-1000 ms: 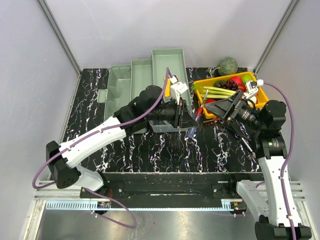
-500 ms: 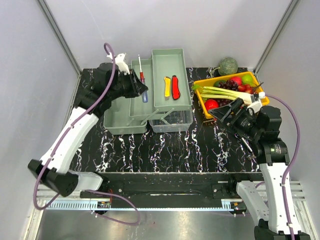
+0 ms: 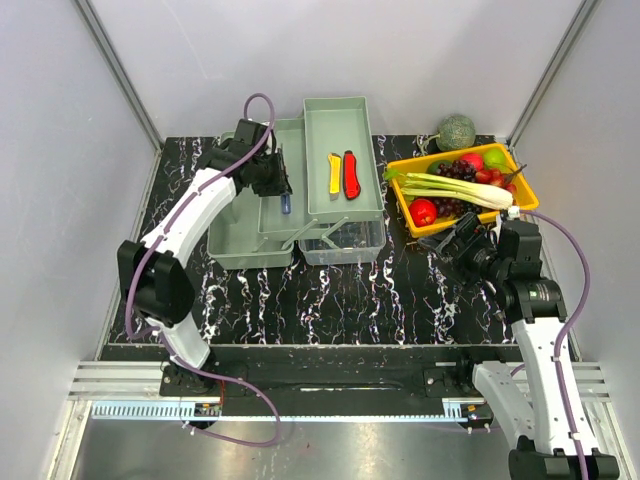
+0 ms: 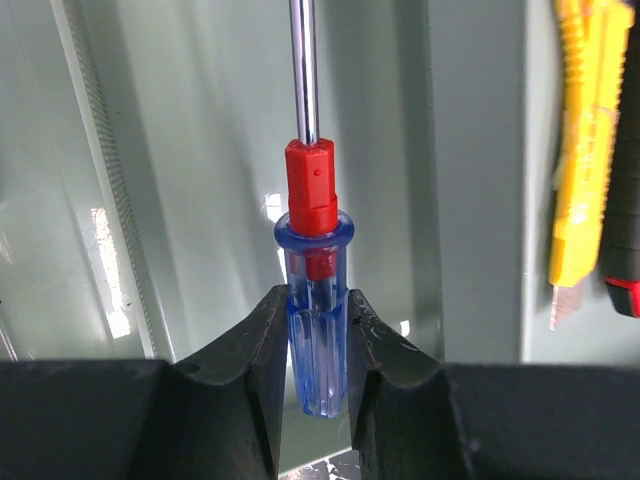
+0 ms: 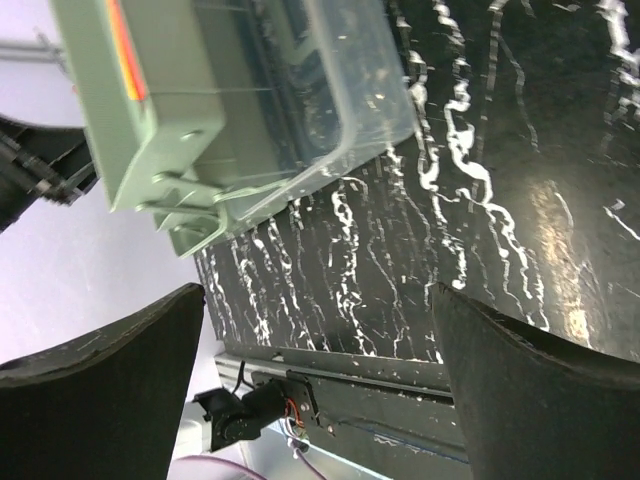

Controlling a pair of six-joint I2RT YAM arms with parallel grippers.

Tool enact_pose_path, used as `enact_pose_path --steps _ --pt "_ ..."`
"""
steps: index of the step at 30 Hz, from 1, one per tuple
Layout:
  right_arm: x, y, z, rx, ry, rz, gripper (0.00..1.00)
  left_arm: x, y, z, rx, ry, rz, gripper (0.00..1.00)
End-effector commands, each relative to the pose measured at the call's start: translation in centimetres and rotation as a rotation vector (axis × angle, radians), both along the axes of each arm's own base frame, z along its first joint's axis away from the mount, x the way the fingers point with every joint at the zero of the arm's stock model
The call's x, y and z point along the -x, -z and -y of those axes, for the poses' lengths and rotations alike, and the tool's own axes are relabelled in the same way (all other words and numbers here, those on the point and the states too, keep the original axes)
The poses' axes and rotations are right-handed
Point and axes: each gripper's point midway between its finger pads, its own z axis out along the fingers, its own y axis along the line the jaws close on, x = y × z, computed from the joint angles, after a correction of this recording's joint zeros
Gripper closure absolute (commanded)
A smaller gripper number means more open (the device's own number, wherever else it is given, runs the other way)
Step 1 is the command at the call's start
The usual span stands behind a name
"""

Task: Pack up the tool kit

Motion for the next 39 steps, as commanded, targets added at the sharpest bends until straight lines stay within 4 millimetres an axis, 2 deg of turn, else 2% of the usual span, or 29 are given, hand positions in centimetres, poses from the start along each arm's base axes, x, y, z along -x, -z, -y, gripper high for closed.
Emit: enact_pose_path --steps 1,6,11,16,20,24,28,31,34,36,39 --pt "0.0 2.2 2.0 0.028 0.152 -0.077 0.01 -1.5 -1.7 -0.3 -0.031 -0.004 0.074 0.92" --pt "0.0 4.2 3.4 0.029 0.269 -0.146 0.01 -1.8 0.0 -1.1 -0.081 -0.026 0.045 0.77" --pt "-0.1 4.7 3.7 0.032 0.295 -0.161 0.01 -2.0 0.6 -1.4 -0.100 -0.033 0.031 0.64" --pt "-0.2 5.8 4.2 0.043 0.334 -0.205 0.01 -2.0 -0.5 -1.4 -0.091 -0.033 0.057 0.50" --pt "-0.4 7.7 5.5 0.072 0.416 -0.252 0.01 -1.5 -3.7 -1.8 -0.067 -0.040 0.126 0.46" --pt "-0.9 10.0 7.1 0.083 0.550 -0.319 0.04 1.2 -9.1 -1.0 0.040 0.015 0.232 0.43" --pt "-2.3 11.3 9.1 0.106 0.691 -0.351 0.15 5.4 -13.7 -1.5 0.136 0.047 0.376 0.38" --pt "-4.5 12.4 9.4 0.132 0.699 -0.358 0.33 8.2 -14.7 -2.0 0.172 0.076 0.435 0.35" --pt "-7.2 13.1 8.8 0.164 0.621 -0.354 0.46 10.2 -14.9 -2.6 0.165 0.111 0.463 0.32" --pt "-8.7 13.5 8.1 0.184 0.550 -0.351 0.51 11.3 -14.8 -2.9 0.155 0.128 0.467 0.32" --pt "-10.6 14.3 6.5 0.147 0.453 -0.324 0.52 12.6 -14.2 -2.6 0.165 0.180 0.462 0.31"
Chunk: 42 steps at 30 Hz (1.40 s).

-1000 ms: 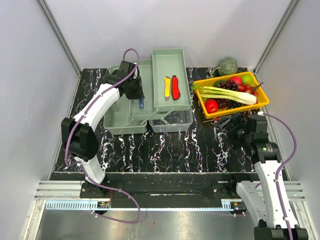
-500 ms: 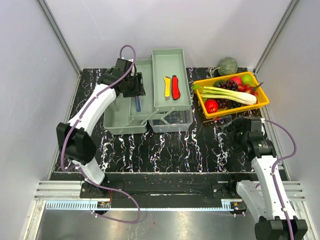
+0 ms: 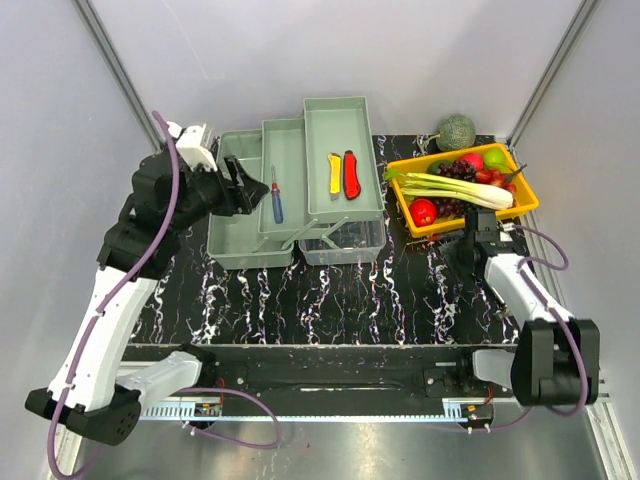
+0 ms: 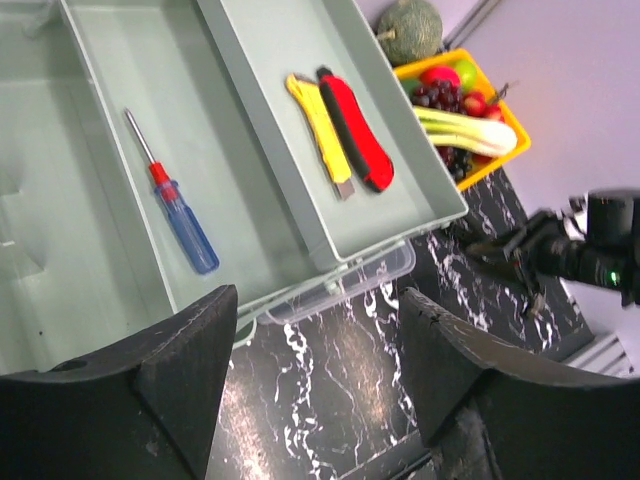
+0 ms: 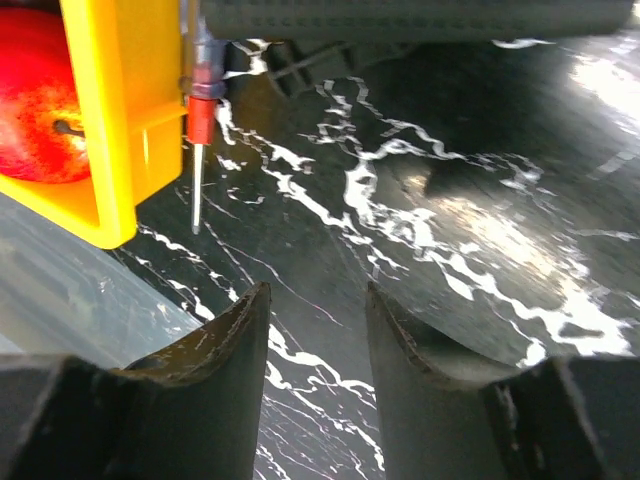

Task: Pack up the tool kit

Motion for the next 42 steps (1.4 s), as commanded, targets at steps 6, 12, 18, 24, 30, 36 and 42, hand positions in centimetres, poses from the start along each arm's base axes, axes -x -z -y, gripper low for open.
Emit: enact_pose_path --steps 6,12,18,24,30,36,42 --pt "-6.7 0.1 -2.9 -0.097 -0.125 0.221 0.46 1.6 3.8 1.5 -0.016 0.138 -0.032 0.28" --pt "-8.0 3.0 -3.1 -0.105 -0.112 0.203 0.64 1.7 4.9 1.7 -0.022 0.158 -0.055 0.28" --pt "-8.7 4.9 -2.9 -0.113 -0.075 0.245 0.63 2.1 5.0 1.6 -0.023 0.162 -0.047 0.28" --pt "-8.7 5.7 -2.9 -0.125 -0.058 0.288 0.61 2.5 4.7 1.3 -0.030 0.156 -0.036 0.27" --pt "-9.8 6.1 -3.1 -0.124 -0.056 0.284 0.69 2.7 4.9 1.2 -0.041 0.163 -0.040 0.27" --pt "-10.3 6.1 -2.9 -0.100 -0.030 0.280 0.73 3.3 4.3 1.0 -0.046 0.171 -0.023 0.27" --pt "-10.9 6.3 -2.9 -0.074 -0.020 0.259 0.75 3.8 3.4 0.9 -0.042 0.177 -0.005 0.27"
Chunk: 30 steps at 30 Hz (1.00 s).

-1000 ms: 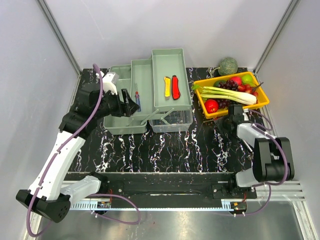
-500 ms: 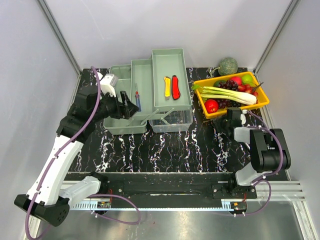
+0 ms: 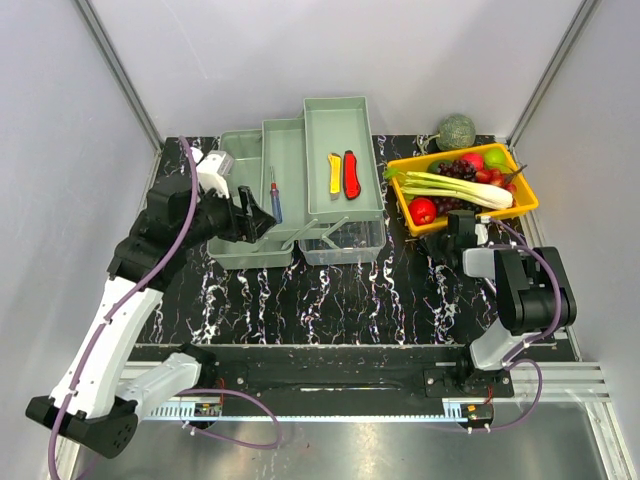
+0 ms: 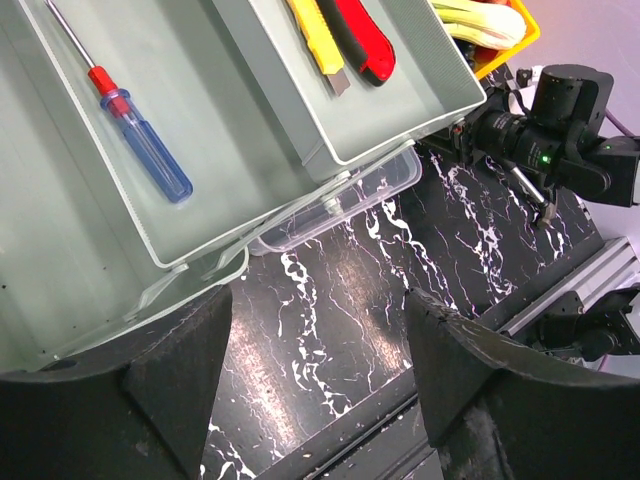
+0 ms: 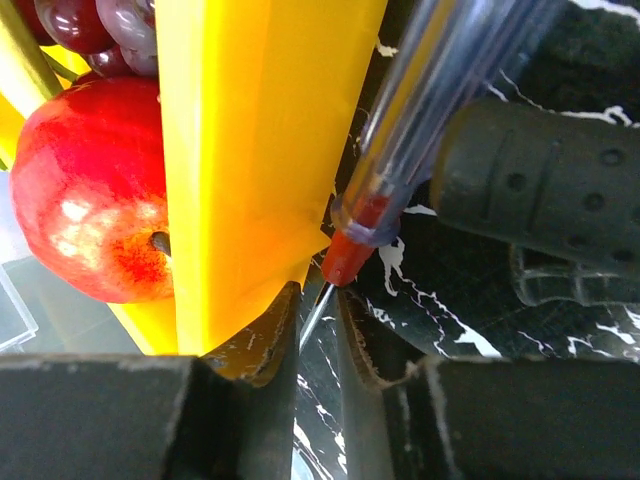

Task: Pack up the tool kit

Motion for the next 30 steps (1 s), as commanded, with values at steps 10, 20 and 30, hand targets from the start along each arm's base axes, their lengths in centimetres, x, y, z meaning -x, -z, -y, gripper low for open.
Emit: enact_pose_path --steps 10,20,30 --pt "1.2 0.7 0.3 0.065 0.030 -0.071 1.00 1.4 -3.4 -0.2 0.033 0.026 0.091 0.26" --pt "6.8 -6.9 0.9 0.093 0.008 0.038 1.00 2.6 -3.6 0.4 0.079 0.064 0.071 0.25" --pt "12.1 -24.9 -1.6 0.152 -0.266 0.448 1.00 4.6 -4.5 2.8 0.178 0.231 0.078 0.20"
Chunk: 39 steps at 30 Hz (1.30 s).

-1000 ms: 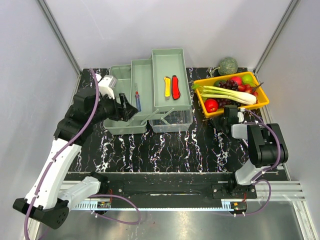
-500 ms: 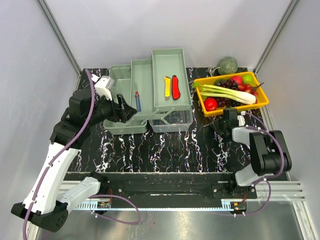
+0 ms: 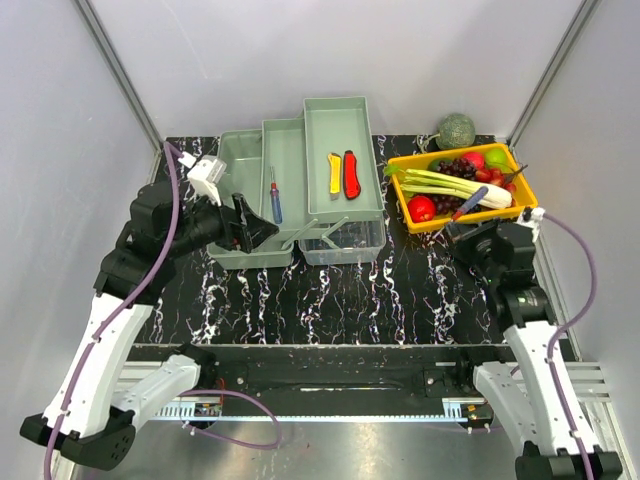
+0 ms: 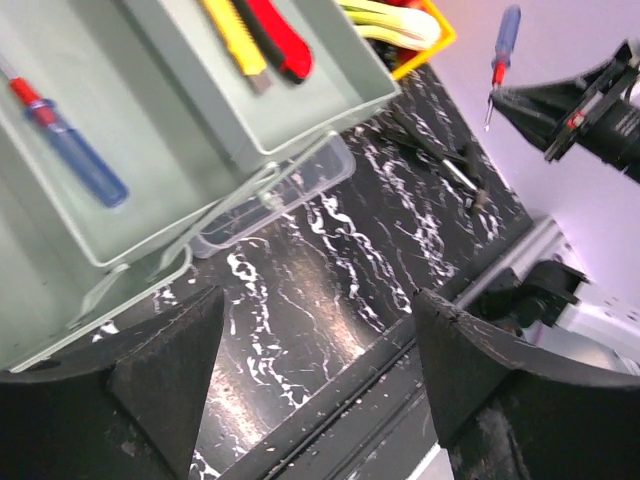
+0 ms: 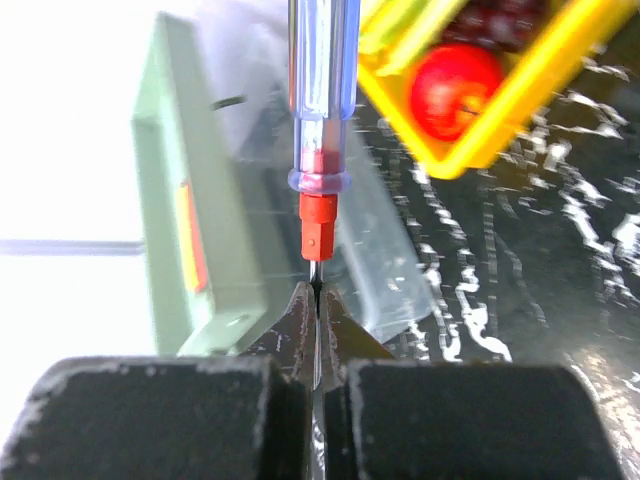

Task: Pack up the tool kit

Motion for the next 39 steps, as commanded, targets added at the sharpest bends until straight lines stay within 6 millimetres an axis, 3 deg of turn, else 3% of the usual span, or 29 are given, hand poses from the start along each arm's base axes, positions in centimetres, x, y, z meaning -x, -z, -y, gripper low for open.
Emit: enact_pose_path --steps 1,4,7,10,14,15,19,25,30,34,39 --pt "2.4 -6.6 -3.4 0.069 -0.264 0.134 1.00 1.9 -2.6 2.5 0.120 0.185 0.062 0.19" --pt "4.1 -11.3 -7.4 0.033 -0.530 0.293 1.00 2.8 -3.8 4.0 0.196 0.285 0.085 0.17" --pt "6.0 -15.0 -9.7 0.026 -0.695 0.421 1.00 3.2 -5.0 5.0 0.246 0.325 0.104 0.16" --pt "7.8 -17.2 -11.2 0.047 -0.821 0.510 1.00 2.9 -6.2 6.1 0.295 0.333 0.103 0.16" --pt "9.4 -19.1 -13.3 0.032 -0.957 0.588 1.00 0.7 -8.0 8.2 0.413 0.236 0.053 0.15" --pt "9.7 -19.3 -13.8 0.028 -0.981 0.595 1.00 1.1 -9.0 9.4 0.430 0.271 0.066 0.14" --pt "10.6 -20.0 -15.8 -0.003 -1.065 0.619 1.00 -0.2 -10.1 12.9 0.408 0.288 0.079 0.09" --pt "11.5 -19.4 -17.3 0.001 -1.153 0.602 1.00 -1.3 -11.8 15.9 0.423 0.334 0.142 0.01" --pt "12.1 -19.2 -17.7 -0.005 -1.193 0.606 1.00 -1.7 -10.7 17.5 0.406 0.353 0.113 0.02" --pt "12.0 -18.6 -18.0 -0.010 -1.208 0.589 1.00 -1.7 -10.0 18.5 0.403 0.385 0.078 0.17" --pt "11.5 -17.8 -18.1 -0.016 -1.205 0.557 1.00 -1.7 -9.7 19.1 0.396 0.404 0.063 0.52"
